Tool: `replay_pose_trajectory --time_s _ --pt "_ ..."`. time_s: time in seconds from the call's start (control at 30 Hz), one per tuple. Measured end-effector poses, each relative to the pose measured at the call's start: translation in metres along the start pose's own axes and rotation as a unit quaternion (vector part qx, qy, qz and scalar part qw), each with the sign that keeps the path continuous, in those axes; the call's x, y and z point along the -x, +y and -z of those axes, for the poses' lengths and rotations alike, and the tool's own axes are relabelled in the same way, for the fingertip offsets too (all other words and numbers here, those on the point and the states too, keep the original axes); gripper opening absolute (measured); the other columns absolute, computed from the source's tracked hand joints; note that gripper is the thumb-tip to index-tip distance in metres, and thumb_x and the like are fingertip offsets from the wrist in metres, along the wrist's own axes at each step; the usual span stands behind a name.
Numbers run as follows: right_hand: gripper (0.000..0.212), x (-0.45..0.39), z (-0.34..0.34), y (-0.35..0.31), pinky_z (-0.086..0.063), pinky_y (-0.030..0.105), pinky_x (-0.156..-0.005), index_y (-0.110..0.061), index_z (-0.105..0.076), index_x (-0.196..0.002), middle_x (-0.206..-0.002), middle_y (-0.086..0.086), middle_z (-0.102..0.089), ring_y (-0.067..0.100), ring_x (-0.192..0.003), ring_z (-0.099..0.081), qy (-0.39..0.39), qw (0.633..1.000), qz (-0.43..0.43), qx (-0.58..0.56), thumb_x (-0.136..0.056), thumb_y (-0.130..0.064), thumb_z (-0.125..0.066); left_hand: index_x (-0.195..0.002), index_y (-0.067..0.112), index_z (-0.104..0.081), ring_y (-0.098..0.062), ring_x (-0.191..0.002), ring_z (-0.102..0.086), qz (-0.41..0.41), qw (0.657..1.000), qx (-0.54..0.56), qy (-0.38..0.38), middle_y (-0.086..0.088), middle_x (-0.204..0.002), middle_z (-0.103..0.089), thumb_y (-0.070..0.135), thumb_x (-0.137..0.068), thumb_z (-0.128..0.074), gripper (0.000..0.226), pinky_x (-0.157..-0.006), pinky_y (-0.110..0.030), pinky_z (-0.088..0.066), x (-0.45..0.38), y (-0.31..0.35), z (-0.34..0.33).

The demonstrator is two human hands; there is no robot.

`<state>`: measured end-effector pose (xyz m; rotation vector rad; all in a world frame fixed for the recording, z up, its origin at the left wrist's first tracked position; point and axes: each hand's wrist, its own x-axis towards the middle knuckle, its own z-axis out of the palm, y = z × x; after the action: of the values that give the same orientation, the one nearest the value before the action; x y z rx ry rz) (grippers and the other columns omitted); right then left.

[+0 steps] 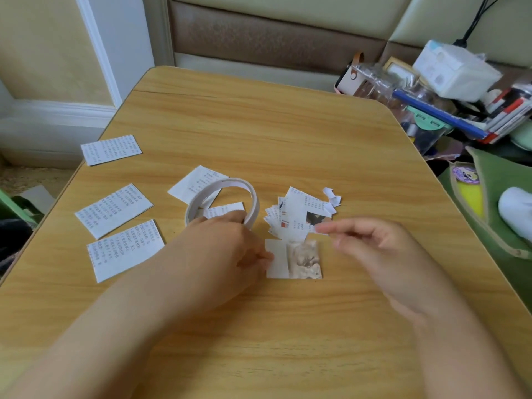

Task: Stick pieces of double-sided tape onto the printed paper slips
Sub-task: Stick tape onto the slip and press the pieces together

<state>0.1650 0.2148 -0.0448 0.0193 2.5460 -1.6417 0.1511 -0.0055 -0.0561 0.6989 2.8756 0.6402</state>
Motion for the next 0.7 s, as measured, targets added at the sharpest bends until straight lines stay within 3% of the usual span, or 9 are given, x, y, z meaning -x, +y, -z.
replay_pose_trajectory --time_s 0.07,0.13,0.23,0.33,0.43,0.6,0.7 --pt "0.021 -0.008 0.004 0.001 -0.038 0.008 -0.059 -0.025 -0.076 -0.083 -0.073 0.005 -0.061 0.008 -0.065 -0.048 0.091 0.995 0.006 0.035 -0.084 -0.006 -0.066 -0.09 0.031 -0.07 -0.004 -0.082 -0.051 0.008 1.0 0.005 -0.004 0.01 -0.089 -0.047 0.045 -0.088 -0.052 0.023 -0.062 -0.011 -0.03 -0.005 0.003 0.001" --pt "0.018 -0.018 0.001 0.0 -0.037 0.006 -0.061 -0.024 -0.073 -0.088 -0.076 -0.008 -0.056 -0.001 -0.062 -0.048 0.116 0.982 0.036 0.143 -0.084 -0.008 -0.068 -0.084 0.03 -0.069 -0.007 -0.087 -0.054 0.013 1.0 -0.004 -0.021 0.011 -0.082 -0.045 0.04 -0.086 -0.057 0.015 -0.069 -0.018 -0.036 -0.011 0.007 0.003" --pt "0.025 -0.035 -0.007 -0.002 -0.036 0.011 -0.081 -0.02 -0.069 -0.111 -0.093 -0.01 -0.049 0.003 -0.092 -0.052 0.066 0.947 0.083 0.302 -0.086 -0.016 -0.068 -0.089 0.03 -0.065 -0.015 -0.101 -0.055 -0.041 0.993 -0.084 -0.068 0.012 -0.086 -0.05 0.039 -0.086 -0.052 0.016 -0.086 -0.031 -0.041 -0.017 0.014 0.004" --pt "0.046 -0.05 -0.004 -0.01 -0.032 0.024 -0.096 -0.024 -0.059 -0.126 -0.111 -0.005 -0.046 0.017 -0.116 -0.04 -0.004 0.916 0.05 0.399 -0.083 -0.034 -0.071 -0.105 0.034 -0.063 -0.016 -0.106 -0.052 -0.027 0.992 -0.116 -0.039 0.01 -0.102 -0.048 0.044 -0.085 -0.056 0.023 -0.087 -0.027 -0.034 -0.016 0.015 0.0" --pt "0.047 -0.06 0.005 -0.019 -0.033 0.032 -0.099 -0.029 -0.056 -0.119 -0.115 -0.007 -0.043 0.017 -0.117 -0.035 -0.061 0.903 0.003 0.425 -0.077 -0.042 -0.074 -0.111 0.036 -0.06 -0.016 -0.099 -0.051 0.007 0.993 -0.115 -0.016 0.009 -0.092 -0.031 0.05 -0.079 -0.063 0.034 -0.079 -0.023 -0.025 -0.015 0.016 -0.003" --pt "0.043 -0.066 0.008 -0.028 -0.027 0.032 -0.088 -0.031 -0.048 -0.099 -0.107 -0.011 -0.042 0.014 -0.108 -0.035 -0.06 0.881 0.028 0.468 -0.071 -0.04 -0.078 -0.106 0.033 -0.058 -0.011 -0.088 -0.044 0.031 0.997 -0.076 -0.006 0.011 -0.092 -0.033 0.049 -0.079 -0.064 0.032 -0.076 -0.021 -0.026 -0.011 0.015 -0.002" --pt "0.033 -0.065 0.007 -0.023 -0.036 0.026 -0.078 -0.027 -0.05 -0.093 -0.092 -0.015 -0.05 0.013 -0.093 -0.049 -0.054 0.918 0.049 0.39 -0.075 -0.024 -0.078 -0.104 0.032 -0.058 -0.01 -0.085 -0.043 0.046 0.998 -0.046 -0.005 0.011 -0.096 -0.039 0.048 -0.079 -0.065 0.03 -0.072 -0.022 -0.028 -0.007 0.015 -0.001"
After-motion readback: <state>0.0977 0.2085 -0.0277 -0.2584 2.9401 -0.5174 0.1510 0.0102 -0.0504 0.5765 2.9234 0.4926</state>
